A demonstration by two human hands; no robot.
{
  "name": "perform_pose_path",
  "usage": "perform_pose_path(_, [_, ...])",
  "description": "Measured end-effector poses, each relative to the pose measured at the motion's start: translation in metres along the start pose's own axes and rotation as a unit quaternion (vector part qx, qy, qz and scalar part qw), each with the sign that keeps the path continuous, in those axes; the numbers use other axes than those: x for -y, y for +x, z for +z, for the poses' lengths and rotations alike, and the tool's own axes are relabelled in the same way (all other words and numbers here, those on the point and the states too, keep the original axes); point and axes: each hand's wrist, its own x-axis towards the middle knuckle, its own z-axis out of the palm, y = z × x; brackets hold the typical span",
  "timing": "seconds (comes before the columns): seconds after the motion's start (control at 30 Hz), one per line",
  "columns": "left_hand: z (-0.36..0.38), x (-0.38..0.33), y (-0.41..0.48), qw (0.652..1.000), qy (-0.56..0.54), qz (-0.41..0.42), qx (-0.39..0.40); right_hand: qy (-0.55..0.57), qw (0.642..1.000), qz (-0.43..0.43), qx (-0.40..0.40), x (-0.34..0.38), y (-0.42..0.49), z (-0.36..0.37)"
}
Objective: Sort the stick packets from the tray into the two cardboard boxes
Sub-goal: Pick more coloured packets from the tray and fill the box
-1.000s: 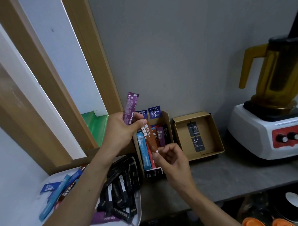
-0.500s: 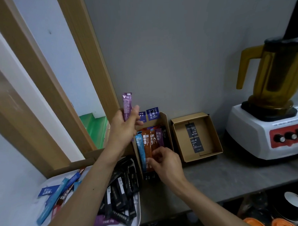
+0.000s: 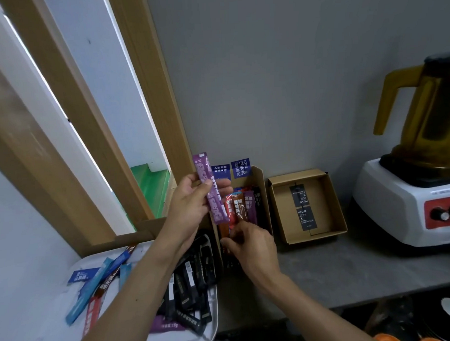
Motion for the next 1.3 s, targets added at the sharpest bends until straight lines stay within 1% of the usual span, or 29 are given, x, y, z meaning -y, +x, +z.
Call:
perform_pose_path(0.03, [0.001,0.001,0.0,1.0,-0.005,-0.002,0.005,0.042,0.999,-0.006,-0.007,0.002,-0.002,-0.005])
perform_pose_path(0.07, [0.001,0.003,0.0,1.0,-0.006,-0.003,0.009,0.116,0.993,-0.005,-0.012,0.007,-0.004,-0.011])
perform_pose_path(0.1, [0.002,0.004,0.0,1.0,-0.007,-0.005,0.013,0.206,0.978,0.009,-0.012,0.014,-0.007,-0.018])
perform_pose_path(0.13, [0.003,0.005,0.0,1.0,-0.009,-0.007,0.017,0.301,0.953,0.036,-0.001,0.021,-0.008,-0.026])
perform_pose_path(0.2, [0.005,0.006,0.0,1.0,-0.011,-0.01,0.025,0.453,0.879,0.126,0.075,0.034,-0.007,-0.042])
perform_pose_path(0.27, [0.007,0.008,-0.001,0.999,0.0,-0.012,0.042,0.545,0.8,0.196,0.157,0.04,-0.006,-0.053])
perform_pose_path(0.3, [0.008,0.008,-0.001,0.999,0.008,-0.011,0.051,0.574,0.773,0.206,0.178,0.039,-0.007,-0.057])
perform_pose_path(0.33, [0.008,0.008,-0.001,0.998,0.02,-0.008,0.055,0.598,0.753,0.205,0.184,0.035,-0.007,-0.059])
perform_pose_path(0.37, [0.008,0.009,-0.001,0.998,0.041,0.0,0.051,0.613,0.744,0.197,0.178,0.031,-0.007,-0.06])
perform_pose_path(0.4, [0.007,0.009,0.0,0.996,0.073,0.015,0.04,0.614,0.751,0.187,0.158,0.026,-0.008,-0.06])
perform_pose_path(0.47, [0.005,0.007,0.002,0.99,0.131,0.049,0.009,0.578,0.796,0.164,0.078,0.02,-0.011,-0.059])
perform_pose_path(0.53, [0.003,0.004,0.001,0.985,0.153,0.074,-0.012,0.523,0.842,0.132,0.003,0.019,-0.015,-0.059])
perform_pose_path(0.6, [0.0,0.003,0.002,0.98,0.172,0.098,-0.019,0.477,0.874,0.09,-0.032,0.017,-0.02,-0.057])
perform_pose_path(0.67, [-0.003,0.001,0.004,0.975,0.189,0.109,-0.026,0.453,0.888,0.064,-0.052,0.014,-0.024,-0.056])
perform_pose_path(0.77, [-0.005,-0.003,0.008,0.968,0.214,0.125,-0.035,0.442,0.895,0.043,-0.032,0.011,-0.027,-0.055])
perform_pose_path(0.9, [-0.001,-0.007,0.008,0.957,0.24,0.158,-0.042,0.442,0.896,0.045,0.001,0.006,-0.028,-0.052])
perform_pose_path(0.97, [0.0,-0.005,0.01,0.954,0.256,0.154,-0.029,0.424,0.904,0.044,0.018,0.006,-0.03,-0.052])
perform_pose_path(1.07, [0.001,-0.004,0.014,0.949,0.287,0.129,0.007,0.373,0.927,0.034,0.029,0.006,-0.032,-0.052])
perform_pose_path(1.13, [0.002,-0.002,0.017,0.941,0.31,0.13,0.024,0.359,0.932,0.039,0.032,0.005,-0.031,-0.051])
perform_pose_path(1.2, [0.004,-0.002,0.019,0.936,0.319,0.145,0.028,0.367,0.929,0.045,0.027,0.006,-0.029,-0.052])
perform_pose_path(1.23, [0.005,-0.002,0.019,0.936,0.318,0.149,0.024,0.388,0.92,0.057,0.026,0.007,-0.028,-0.053])
perform_pose_path(1.3, [0.007,-0.004,0.018,0.942,0.302,0.146,0.01,0.456,0.885,0.091,0.033,0.012,-0.025,-0.058])
